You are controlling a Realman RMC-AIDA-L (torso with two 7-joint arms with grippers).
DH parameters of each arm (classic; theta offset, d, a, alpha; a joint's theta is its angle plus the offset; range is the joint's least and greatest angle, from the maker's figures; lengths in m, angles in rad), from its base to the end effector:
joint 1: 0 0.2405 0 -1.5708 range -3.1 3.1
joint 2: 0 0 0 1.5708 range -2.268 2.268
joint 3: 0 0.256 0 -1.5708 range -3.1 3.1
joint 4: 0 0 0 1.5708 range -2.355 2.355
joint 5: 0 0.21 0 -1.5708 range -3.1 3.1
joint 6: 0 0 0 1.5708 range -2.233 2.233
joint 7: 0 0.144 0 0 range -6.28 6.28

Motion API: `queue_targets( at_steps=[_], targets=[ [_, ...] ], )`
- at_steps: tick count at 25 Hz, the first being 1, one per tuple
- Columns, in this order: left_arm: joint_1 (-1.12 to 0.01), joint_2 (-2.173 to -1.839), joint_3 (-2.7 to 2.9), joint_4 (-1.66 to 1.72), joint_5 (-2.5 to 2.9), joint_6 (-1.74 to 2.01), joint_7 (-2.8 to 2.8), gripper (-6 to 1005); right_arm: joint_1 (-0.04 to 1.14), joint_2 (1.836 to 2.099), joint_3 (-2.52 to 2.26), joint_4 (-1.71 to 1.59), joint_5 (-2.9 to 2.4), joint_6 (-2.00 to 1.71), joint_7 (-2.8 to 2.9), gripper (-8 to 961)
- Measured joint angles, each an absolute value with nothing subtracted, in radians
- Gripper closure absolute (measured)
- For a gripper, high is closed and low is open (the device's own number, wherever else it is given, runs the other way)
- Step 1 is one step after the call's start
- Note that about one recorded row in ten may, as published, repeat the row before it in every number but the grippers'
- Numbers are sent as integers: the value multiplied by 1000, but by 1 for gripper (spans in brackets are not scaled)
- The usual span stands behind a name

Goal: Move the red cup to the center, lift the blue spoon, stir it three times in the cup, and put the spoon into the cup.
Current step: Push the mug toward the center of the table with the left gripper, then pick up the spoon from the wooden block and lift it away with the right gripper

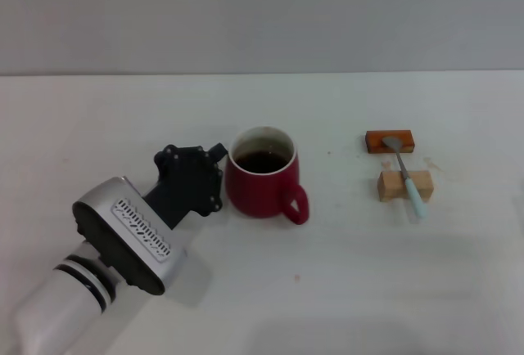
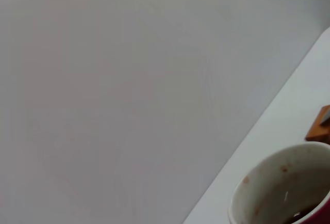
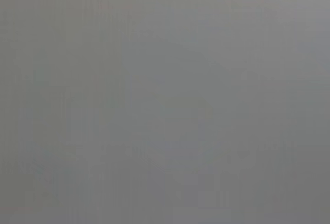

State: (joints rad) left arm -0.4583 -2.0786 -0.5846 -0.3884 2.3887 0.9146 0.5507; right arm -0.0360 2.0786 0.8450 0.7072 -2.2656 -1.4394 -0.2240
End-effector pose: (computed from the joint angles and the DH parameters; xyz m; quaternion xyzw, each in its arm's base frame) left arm -0.2665 0.3209 -0.1034 -0.8528 0.0734 -0.1115 0.5050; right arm 0.3016 0.2253 0.0054 -0.5552 0.1772 0.3634 0.7268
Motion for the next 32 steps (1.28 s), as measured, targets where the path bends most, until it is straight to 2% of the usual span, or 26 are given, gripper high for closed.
queue_targets(
  at_steps=[18,27,32],
  targets=[
    [-456,-2079,-556,-428,2385,918,554,1001,-37,2080,842,707,-2266,-1439,-224,152],
    [-308,-2069,-837,-401,2379,1128,272,995,-27,2080,795,680,-2266,-1441,-224,152],
    [-275,-2067,-986,-314,2378,1203,-25,991,-18,2081,740,667,-2266,-1439,-224,152]
  ],
)
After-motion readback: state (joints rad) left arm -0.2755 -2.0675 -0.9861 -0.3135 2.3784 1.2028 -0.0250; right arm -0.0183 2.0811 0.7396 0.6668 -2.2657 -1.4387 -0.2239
